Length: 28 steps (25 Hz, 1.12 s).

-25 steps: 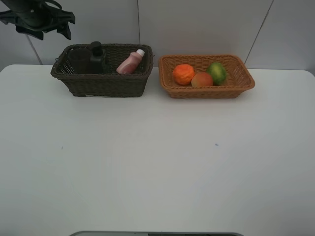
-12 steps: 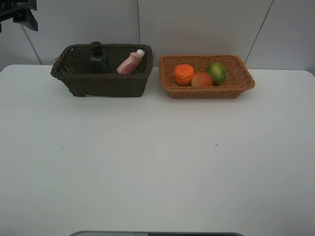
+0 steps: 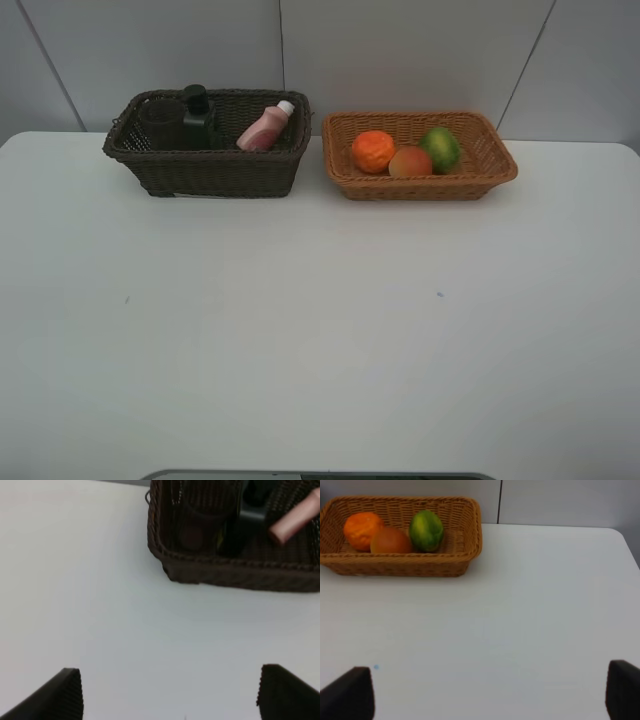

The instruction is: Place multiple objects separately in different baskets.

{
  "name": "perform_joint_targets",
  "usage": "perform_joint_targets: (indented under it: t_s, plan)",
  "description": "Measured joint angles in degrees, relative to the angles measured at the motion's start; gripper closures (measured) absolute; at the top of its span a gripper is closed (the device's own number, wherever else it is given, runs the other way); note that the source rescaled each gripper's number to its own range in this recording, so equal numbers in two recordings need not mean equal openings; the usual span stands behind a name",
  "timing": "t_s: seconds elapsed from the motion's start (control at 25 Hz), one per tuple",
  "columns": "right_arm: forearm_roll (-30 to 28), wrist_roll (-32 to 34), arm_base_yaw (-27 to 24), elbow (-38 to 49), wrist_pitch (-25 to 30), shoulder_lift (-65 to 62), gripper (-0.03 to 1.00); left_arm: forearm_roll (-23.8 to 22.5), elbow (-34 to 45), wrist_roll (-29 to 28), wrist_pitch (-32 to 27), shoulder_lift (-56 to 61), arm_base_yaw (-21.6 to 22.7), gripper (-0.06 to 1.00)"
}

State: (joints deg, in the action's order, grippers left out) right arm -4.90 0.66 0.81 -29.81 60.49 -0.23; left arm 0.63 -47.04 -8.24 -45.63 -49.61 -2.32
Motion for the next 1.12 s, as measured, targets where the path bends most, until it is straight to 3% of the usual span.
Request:
perform_joint_targets:
  t_s: [0.24,0.48,0.92,1.12]
  plan:
    - [0.0,0.0,0.0,0.0,0.0,0.0,0.04,0.4,3.0,1.6,-14.2,18.8,0.0,0.01]
    - [0.0,0.0,0.0,0.0,0.0,0.0,0.04,2.2,3.2,2.8,-22.7,32.6,0.0,0.01]
    - [0.0,0.0,0.0,0.0,0.0,0.0,0.04,3.3,5.0,8.2,-24.2,48.7,0.0,0.01]
    - [0.0,0.0,0.0,0.0,0.0,0.0,0.04,3.6,10.7,6.5,-24.5,50.1,0.0,0.01]
